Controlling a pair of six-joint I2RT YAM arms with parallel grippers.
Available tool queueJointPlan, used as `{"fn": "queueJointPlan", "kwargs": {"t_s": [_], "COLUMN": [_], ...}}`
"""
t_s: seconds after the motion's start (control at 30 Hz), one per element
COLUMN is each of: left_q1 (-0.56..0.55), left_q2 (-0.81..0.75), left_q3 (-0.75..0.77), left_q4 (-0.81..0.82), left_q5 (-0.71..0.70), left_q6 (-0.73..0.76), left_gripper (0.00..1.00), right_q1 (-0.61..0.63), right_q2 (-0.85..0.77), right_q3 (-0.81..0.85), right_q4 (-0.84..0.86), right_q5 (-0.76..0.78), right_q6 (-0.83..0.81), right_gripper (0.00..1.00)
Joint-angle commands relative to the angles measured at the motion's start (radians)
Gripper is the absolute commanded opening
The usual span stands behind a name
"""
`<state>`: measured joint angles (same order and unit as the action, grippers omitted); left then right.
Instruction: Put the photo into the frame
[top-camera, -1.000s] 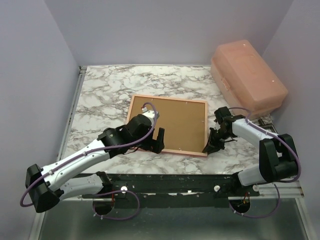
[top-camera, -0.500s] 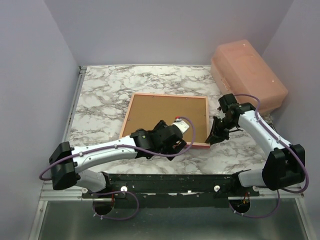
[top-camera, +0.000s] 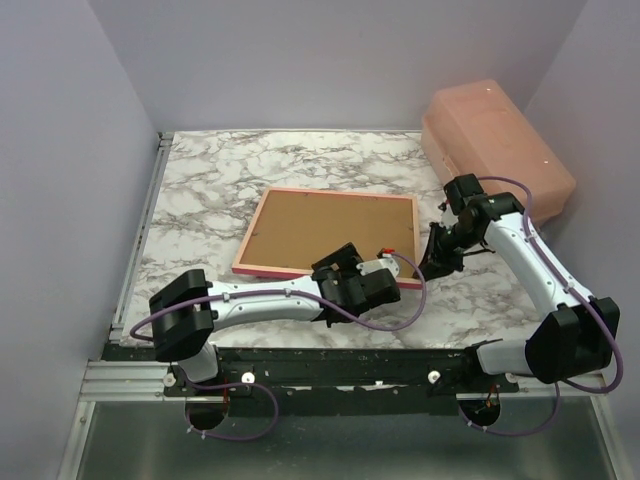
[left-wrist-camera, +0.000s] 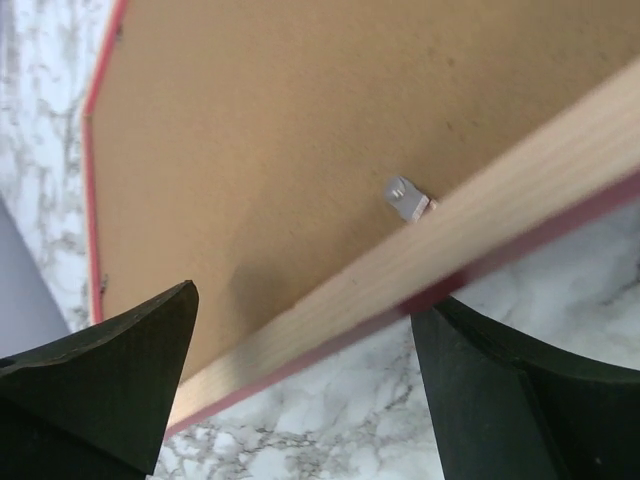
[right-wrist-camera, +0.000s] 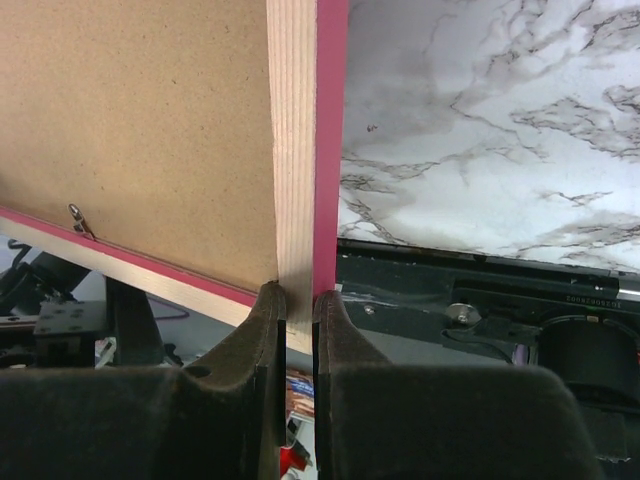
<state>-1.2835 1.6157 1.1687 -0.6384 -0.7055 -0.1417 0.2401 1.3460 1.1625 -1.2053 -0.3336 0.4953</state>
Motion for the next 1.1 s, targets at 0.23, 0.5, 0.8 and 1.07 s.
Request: {"fn": "queueJointPlan", "kwargs": {"t_s": [0.23,0.5,0.8,1.07], "left_q1": [-0.003,-0.004,-0.030,-0.069], "left_q2": [0.061,0.011,-0.125,-0.239], "left_q3": [0.079,0.086,0.121,0.186], "left_q4": [-0.027,-0.042,-0.133,-0.271], "left_q5": [-0.267,-0.361,-0.377,-0.282], "left_q6": [0.054,0.090,0.137,0.094], "left_gripper": [0.50,0.23,0.17,0.15], "right_q1": [-0.004,-0.004,-0.004,-0.004], "right_q2": [-0.051,-0.066,-0.163,-0.242], "right_q3": [0.037,0.093,0.283,0.301], "right_q4": [-0.038,-0.011,0.138,0.387], "right_q5": [-0.120,-0.125,-0.063,-0.031], "right_q6": [-0.040,-0.029,-0.021,-0.141], "right_gripper": [0.05,0.42,0.93,1.00]}}
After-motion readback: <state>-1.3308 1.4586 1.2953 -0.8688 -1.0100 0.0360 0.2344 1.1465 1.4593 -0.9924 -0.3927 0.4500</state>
